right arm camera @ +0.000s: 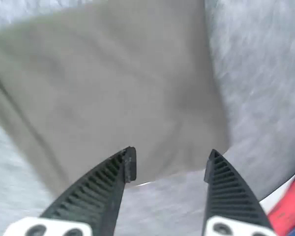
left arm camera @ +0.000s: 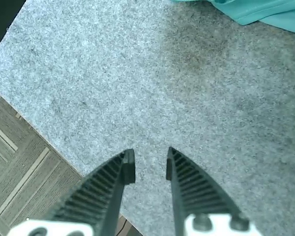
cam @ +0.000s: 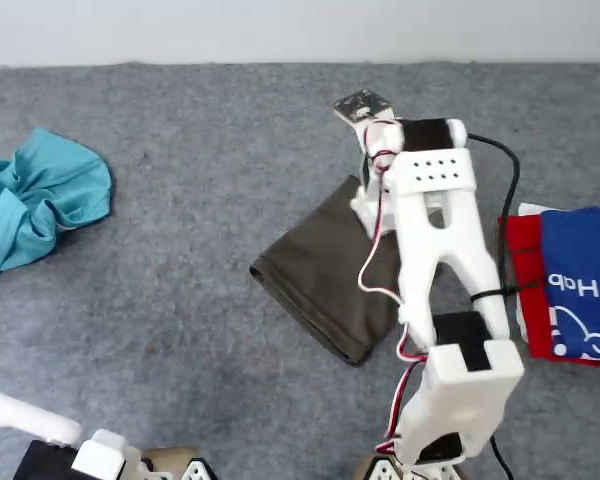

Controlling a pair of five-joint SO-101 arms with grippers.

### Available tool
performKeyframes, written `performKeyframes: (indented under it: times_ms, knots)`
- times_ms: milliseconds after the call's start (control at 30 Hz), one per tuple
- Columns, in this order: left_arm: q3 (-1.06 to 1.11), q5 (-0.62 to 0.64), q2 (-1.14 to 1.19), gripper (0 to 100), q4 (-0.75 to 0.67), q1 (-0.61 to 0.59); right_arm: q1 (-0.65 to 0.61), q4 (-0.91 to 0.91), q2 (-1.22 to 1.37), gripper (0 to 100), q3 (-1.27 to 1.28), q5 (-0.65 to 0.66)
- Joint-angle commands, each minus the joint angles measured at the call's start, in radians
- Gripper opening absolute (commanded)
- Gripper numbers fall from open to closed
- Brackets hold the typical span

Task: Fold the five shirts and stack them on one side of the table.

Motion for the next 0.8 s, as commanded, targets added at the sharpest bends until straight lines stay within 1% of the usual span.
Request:
performKeyframes:
  times_ms: [0,133,200,300,333,367,467,533,600,767]
  knots:
    - [-0.036,0.000,-0.037,12,0.002,0.009,-0.062,0.091,-0.068,23.4,-0.006,-0.288]
    - [-0.036,0.000,-0.035,12,0.002,0.009,-0.087,0.096,-0.079,23.4,0.000,-0.552]
    - [-0.036,-0.003,-0.035,12,0.002,0.020,-0.105,0.097,-0.079,23.4,0.005,-0.626]
    - [-0.036,-0.069,-0.037,12,0.003,0.040,-0.153,0.097,-0.076,24.0,0.026,-0.732]
    - [-0.036,-0.084,-0.037,12,0.003,0.040,-0.160,0.097,-0.074,25.7,0.040,-0.764]
    - [-0.036,-0.095,-0.037,12,0.002,0.040,-0.163,0.096,-0.071,28.9,0.055,-0.792]
    - [-0.036,-0.118,-0.037,12,0.002,0.031,-0.154,0.094,-0.070,43.8,0.098,-0.873]
    - [-0.036,-0.141,-0.037,12,0.002,0.031,-0.131,0.091,-0.067,51.6,0.110,-0.925]
    - [-0.036,-0.155,-0.037,12,0.002,0.031,-0.117,0.062,-0.067,52.8,0.127,-0.942]
    - [-0.036,-0.157,-0.037,12,0.002,0.031,-0.054,-0.088,-0.068,48.0,0.232,-0.945]
